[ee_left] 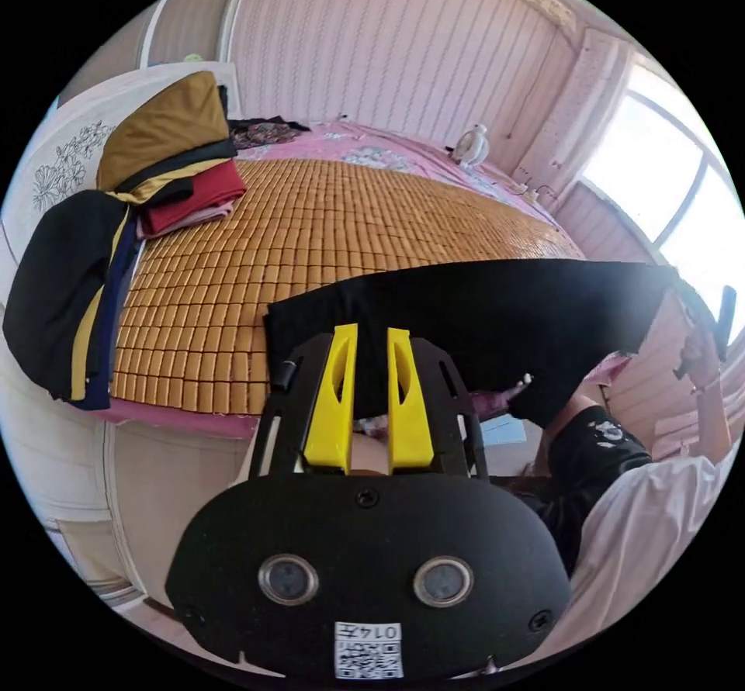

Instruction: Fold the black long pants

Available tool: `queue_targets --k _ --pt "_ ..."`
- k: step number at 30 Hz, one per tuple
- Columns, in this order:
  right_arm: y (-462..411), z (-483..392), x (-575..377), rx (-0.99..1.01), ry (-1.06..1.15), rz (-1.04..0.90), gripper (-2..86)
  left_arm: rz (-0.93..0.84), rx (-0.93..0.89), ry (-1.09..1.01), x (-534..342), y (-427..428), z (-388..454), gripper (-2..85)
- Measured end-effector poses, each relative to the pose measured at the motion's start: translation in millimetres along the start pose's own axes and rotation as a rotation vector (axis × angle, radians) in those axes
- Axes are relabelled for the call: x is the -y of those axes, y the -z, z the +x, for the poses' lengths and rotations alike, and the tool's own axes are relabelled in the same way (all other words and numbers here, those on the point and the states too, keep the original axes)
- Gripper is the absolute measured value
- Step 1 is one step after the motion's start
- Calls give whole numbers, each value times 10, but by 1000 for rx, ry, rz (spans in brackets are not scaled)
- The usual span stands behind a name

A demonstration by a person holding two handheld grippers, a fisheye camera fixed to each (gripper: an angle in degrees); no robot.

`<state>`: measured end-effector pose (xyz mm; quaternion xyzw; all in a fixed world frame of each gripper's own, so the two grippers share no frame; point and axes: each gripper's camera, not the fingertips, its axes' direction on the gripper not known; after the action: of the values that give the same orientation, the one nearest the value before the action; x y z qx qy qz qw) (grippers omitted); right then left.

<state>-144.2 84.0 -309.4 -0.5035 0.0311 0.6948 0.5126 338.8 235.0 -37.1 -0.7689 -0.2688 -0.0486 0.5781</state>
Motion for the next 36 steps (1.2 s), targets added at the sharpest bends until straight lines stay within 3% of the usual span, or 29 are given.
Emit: queue_targets --k 7,12,15,18,22,27,32,36 --pt "97 -211 231 -254 113 -155 6 -204 98 163 500 -852 -663 81" --pt "-102 -56 203 -325 58 -270 6 -224 95 26 583 -1048 -640 23" --pt "-190 171 242 -327 -12 -261 5 -249 85 61 743 -1040 -714 -5" --pt "-213 374 502 -346 -28 -222 5 -85 -20 107 1078 -768 -811 -9" --pt "50 516 1119 -363 30 -22 5 226 -115 45 1674 -43 -831 -10" --pt "422 337 1358 -350 156 137 7 482 -168 -36 1797 711 -1041 -10" --pt "105 131 826 -188 177 -64 11 446 -40 -49 1197 804 -1443 -9" --pt "-794 120 117 -8 -4 -352 26 170 103 191 414 241 -1986 -6"
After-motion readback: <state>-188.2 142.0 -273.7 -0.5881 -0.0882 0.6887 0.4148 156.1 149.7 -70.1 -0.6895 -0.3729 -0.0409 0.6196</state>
